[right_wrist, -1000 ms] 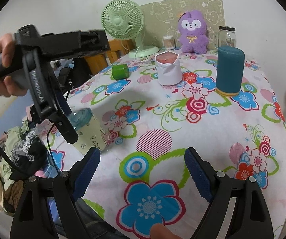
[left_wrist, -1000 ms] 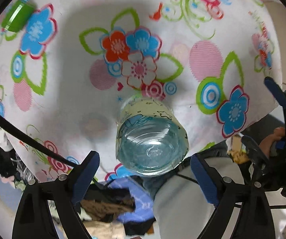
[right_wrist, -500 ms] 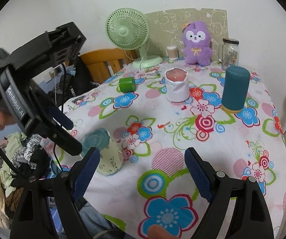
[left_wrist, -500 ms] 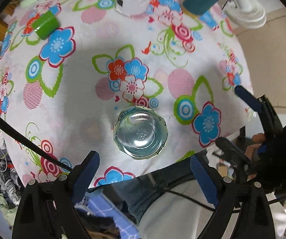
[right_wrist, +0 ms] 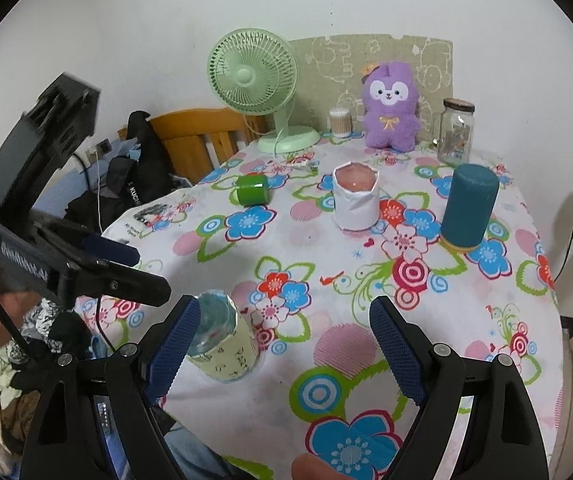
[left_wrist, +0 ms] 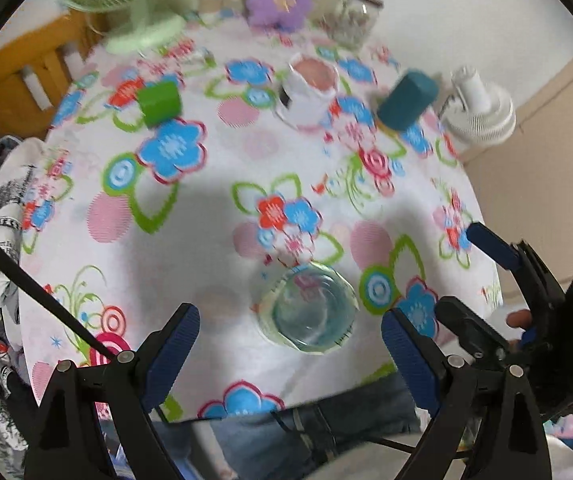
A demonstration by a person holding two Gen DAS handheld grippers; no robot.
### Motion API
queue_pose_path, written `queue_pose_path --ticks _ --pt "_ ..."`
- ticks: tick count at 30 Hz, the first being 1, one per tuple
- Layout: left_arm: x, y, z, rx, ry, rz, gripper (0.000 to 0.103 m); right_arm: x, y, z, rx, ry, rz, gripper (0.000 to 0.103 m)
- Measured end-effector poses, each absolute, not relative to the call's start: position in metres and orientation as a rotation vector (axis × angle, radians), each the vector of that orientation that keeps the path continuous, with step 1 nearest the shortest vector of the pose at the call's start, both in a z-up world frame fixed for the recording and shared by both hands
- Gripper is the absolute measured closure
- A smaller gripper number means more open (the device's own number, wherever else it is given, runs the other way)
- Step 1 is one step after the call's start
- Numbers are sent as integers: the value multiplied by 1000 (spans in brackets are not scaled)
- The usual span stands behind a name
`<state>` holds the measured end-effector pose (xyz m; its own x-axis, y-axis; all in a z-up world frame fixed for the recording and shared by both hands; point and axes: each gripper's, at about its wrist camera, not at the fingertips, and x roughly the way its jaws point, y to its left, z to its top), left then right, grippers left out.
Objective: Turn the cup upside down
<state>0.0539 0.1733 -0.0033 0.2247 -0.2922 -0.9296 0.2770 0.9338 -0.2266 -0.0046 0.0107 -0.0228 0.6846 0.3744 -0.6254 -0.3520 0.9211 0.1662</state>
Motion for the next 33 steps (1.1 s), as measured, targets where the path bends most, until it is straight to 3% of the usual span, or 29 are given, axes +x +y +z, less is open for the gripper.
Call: queue_pose_path --ticks 12,15,23,33 --pt "29 197 3 -47 1015 -271 9 -16 30 4 -31 613 389 14" --pt "23 203 3 -65 953 -234 8 -22 33 9 -46 591 380 8" --pt "-2 217 2 -130 796 -136 6 -36 37 16 -50 541 361 8" --pt "-25 226 6 -138 660 -62 0 -52 43 16 -80 497 305 0"
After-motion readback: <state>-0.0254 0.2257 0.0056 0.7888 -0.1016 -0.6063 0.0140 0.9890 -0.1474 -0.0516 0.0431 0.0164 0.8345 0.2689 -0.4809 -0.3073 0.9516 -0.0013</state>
